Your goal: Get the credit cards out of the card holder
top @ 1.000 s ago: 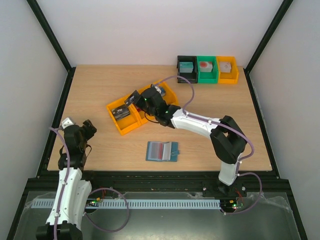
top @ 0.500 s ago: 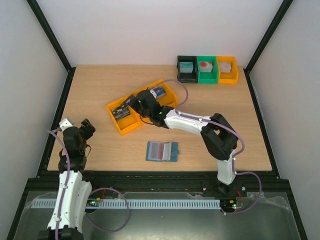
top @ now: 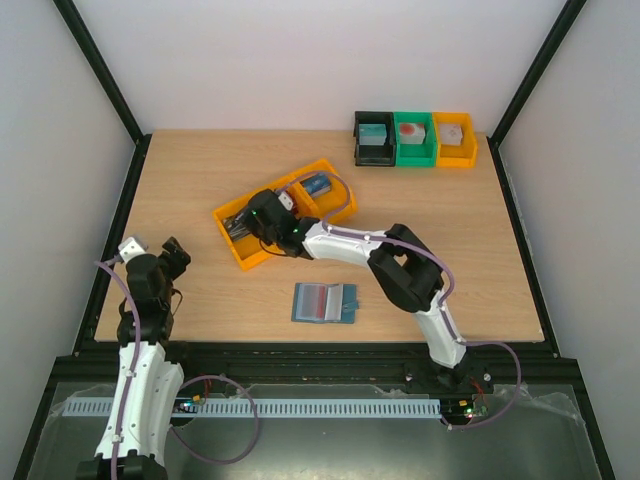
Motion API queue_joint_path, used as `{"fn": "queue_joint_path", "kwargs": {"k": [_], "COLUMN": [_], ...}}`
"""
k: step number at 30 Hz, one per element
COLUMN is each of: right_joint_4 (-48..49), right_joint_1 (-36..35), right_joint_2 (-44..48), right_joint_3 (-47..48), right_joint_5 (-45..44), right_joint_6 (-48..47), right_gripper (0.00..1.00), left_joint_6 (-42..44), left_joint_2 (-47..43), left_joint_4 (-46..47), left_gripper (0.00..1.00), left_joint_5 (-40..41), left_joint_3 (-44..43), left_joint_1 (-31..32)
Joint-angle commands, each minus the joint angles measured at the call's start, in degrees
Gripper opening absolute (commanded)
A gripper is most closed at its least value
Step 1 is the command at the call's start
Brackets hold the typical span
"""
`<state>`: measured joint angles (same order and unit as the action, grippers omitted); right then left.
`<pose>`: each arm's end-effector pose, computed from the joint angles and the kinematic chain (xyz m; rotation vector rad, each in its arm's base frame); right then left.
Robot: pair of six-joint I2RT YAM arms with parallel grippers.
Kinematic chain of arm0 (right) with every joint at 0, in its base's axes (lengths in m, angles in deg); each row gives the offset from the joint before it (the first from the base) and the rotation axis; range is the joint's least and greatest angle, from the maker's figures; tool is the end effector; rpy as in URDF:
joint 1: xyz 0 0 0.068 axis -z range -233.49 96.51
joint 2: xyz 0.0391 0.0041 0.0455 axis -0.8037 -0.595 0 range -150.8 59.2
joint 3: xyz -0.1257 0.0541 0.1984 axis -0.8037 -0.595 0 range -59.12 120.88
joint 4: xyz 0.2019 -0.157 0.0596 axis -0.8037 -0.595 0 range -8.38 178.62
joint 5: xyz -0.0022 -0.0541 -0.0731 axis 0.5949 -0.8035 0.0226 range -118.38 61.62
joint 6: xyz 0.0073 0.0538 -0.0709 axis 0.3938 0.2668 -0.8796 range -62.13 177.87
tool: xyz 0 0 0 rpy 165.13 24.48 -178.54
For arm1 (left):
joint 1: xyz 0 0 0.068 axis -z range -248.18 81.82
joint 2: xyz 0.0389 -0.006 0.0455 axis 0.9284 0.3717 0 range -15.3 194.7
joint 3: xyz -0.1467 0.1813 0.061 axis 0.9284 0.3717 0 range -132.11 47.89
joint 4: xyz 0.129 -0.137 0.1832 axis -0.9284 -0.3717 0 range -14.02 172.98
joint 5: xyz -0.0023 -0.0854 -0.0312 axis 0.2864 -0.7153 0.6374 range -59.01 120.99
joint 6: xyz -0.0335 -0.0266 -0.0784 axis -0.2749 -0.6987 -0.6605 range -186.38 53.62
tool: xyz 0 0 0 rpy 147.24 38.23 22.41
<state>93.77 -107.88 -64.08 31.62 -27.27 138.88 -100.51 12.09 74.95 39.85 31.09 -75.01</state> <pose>0.3032 0.4260 0.1540 0.5393 2.3407 1.3601 0.2097 0.0375 0.1848 -0.7609 1.7365 -0.1784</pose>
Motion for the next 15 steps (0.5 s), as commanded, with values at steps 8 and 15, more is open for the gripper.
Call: {"fn": "queue_joint_path", "kwargs": {"k": [8, 15], "right_joint_4": [-3.86, -5.92], "right_joint_1": [-1.24, -1.18], "right_joint_2": [-4.19, -6.96], "right_joint_3": [6.11, 8.38], "right_joint_5": [-6.54, -6.56], "right_joint_6": [4.15, 9.05], "right_gripper": [0.02, 0.02], "left_joint_6": [-0.75, -0.84], "left_joint_2": [-0.37, -0.42], "left_joint_4": [1.52, 1.44], "left_gripper": [0.85, 0.85], "left_joint_5": [0.90, 1.24], "left_joint_3": [1.14, 1.20], "left_joint_1": [-0.89, -1.17]}}
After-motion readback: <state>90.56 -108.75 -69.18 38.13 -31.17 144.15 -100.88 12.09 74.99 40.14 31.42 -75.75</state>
